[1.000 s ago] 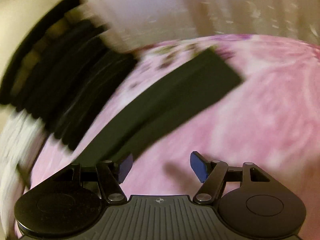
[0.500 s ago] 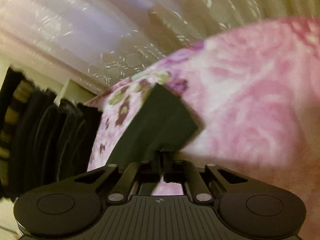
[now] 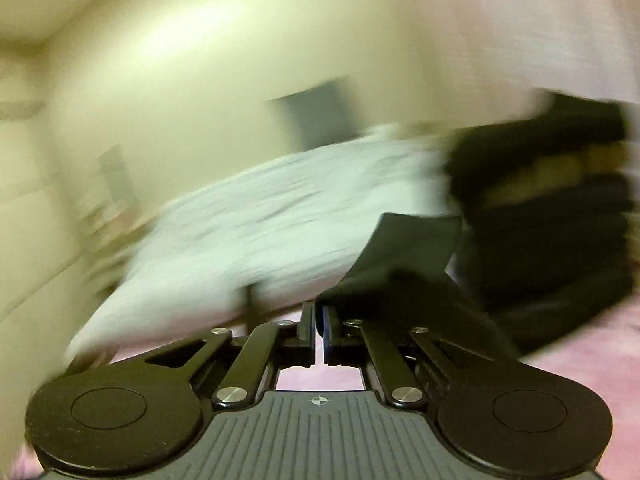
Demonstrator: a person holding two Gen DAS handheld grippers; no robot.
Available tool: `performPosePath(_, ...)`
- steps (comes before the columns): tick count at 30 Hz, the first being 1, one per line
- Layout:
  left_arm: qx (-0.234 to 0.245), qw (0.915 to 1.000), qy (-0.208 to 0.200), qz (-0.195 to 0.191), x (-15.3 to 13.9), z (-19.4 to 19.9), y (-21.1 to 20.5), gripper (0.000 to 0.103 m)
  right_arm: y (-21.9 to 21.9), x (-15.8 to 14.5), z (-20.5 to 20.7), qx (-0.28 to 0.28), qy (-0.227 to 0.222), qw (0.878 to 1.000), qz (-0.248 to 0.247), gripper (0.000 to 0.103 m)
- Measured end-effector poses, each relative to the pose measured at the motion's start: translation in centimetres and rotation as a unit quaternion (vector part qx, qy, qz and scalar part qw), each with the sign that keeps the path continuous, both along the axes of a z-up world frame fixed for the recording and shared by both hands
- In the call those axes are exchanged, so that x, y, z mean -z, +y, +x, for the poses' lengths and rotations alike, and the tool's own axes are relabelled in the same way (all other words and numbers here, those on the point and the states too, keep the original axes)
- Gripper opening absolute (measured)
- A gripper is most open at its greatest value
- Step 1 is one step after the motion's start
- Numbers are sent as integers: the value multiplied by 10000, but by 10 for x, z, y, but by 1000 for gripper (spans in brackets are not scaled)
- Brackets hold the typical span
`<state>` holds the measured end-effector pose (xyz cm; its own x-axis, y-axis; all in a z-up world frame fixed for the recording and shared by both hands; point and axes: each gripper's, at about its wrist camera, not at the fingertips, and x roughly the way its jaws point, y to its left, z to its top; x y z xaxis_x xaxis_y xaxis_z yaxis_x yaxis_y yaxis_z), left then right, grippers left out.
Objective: Fold clothes
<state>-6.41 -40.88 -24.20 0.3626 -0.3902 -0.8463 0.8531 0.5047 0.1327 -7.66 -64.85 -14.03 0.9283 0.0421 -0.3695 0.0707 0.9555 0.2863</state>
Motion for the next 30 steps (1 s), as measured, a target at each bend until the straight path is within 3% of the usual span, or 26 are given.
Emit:
performPosePath(1, -135, 9999, -4, 57, 0, 9, 17, 101, 32, 14, 13, -400, 173, 9988, -204, 52)
performPosePath(2, -268, 9996, -7, 113, 0, 18, 34, 101, 64, 29, 27, -799, 346, 9954, -408, 73)
performPosePath(3, -372, 9992, -12, 172, 1, 26, 48, 101, 88, 40, 36, -1090, 493, 9913, -549, 73)
performPosePath(6, -581, 9982, 34, 118, 3, 51, 77, 100, 110, 59, 33, -1271, 774, 9872, -575, 73)
performPosePath(9, -721, 9973, 106, -2, 6, 76, 98, 95, 103, 75, 20, -1055, 1291, 9843, -572, 73)
performPosePath(12, 77, 9986, -444, 279, 26, 85, 61, 85, 69, 89, 3, -633, 1792, 9793, -690, 74)
performPosePath(14, 609, 9938, -809, 464, 39, 90, 36, 66, 46, 97, -8, -354, 2080, 9744, -778, 74)
performPosePath(15, 875, 9897, -990, 557, 46, 93, 24, 62, 33, 100, -12, -211, 2181, 9723, -812, 74)
performPosePath(19, 1915, 9624, -1693, 917, 72, 104, -25, 38, -14, 116, -30, 262, 2488, 9636, -943, 74)
performPosePath(25, 2915, 9218, -2159, 1368, 101, 99, -50, 33, -56, 136, -34, 478, 2689, 9554, -1123, 74)
performPosePath(27, 3238, 9050, -2307, 1514, 110, 98, -58, 24, -65, 142, -32, 445, 2743, 9533, -1182, 74)
performPosePath(29, 3556, 8866, -2451, 1657, 120, 96, -66, 4, -71, 146, -33, 442, 2789, 9514, -1227, 78)
performPosePath(30, 3713, 8768, -2521, 1728, 125, 95, -70, 4, -73, 147, -33, 452, 2804, 9508, -1240, 81)
